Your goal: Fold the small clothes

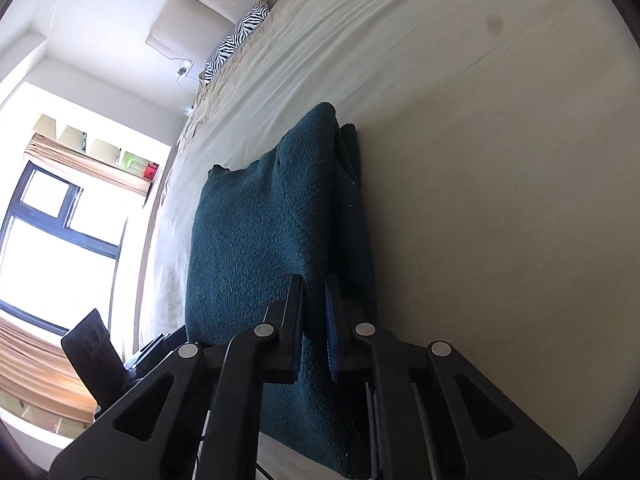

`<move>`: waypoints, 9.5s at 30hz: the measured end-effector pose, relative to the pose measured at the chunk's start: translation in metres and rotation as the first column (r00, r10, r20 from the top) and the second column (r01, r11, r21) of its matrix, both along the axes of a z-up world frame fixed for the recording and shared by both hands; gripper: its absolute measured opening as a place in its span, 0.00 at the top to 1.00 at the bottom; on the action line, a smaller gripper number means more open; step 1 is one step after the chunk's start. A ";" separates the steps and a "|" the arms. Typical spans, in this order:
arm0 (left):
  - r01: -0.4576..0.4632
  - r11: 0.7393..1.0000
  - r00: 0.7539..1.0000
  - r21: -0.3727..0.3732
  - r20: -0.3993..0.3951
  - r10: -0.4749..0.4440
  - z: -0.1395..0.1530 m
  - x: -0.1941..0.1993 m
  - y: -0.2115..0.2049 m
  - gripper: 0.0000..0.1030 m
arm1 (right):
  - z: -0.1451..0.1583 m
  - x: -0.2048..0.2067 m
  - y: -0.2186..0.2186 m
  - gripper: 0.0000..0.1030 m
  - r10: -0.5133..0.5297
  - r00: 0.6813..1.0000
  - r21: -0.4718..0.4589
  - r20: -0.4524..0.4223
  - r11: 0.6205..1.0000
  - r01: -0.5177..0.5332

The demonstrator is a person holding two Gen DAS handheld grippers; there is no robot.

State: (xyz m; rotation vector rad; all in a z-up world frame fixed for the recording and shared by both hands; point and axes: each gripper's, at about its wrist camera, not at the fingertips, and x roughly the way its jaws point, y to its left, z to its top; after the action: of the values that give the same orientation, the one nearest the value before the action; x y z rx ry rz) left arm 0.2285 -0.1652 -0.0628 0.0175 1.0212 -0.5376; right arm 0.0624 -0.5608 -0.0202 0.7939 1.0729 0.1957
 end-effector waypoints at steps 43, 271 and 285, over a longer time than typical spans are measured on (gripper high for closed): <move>0.126 0.982 0.989 -0.143 -0.057 -0.135 0.010 0.133 -0.070 0.44 | 0.047 0.062 0.017 0.88 0.064 0.985 0.109 0.163 0.991 -0.082; -0.438 0.887 0.895 0.145 0.165 0.415 0.056 -0.266 0.256 0.00 | 0.071 -0.163 0.427 0.00 0.118 0.981 -0.632 0.157 0.775 0.008; -0.438 0.888 0.896 0.142 0.157 0.417 0.054 -0.266 0.258 0.00 | 0.062 -0.160 0.435 0.00 0.125 0.984 -0.635 0.130 0.773 -0.014</move>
State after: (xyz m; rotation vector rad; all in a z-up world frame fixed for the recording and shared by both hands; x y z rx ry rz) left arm -0.0373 0.0925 -0.0090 -0.0202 0.9133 -0.0398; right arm -0.0976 -0.1256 0.0421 0.1182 0.9236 -0.0459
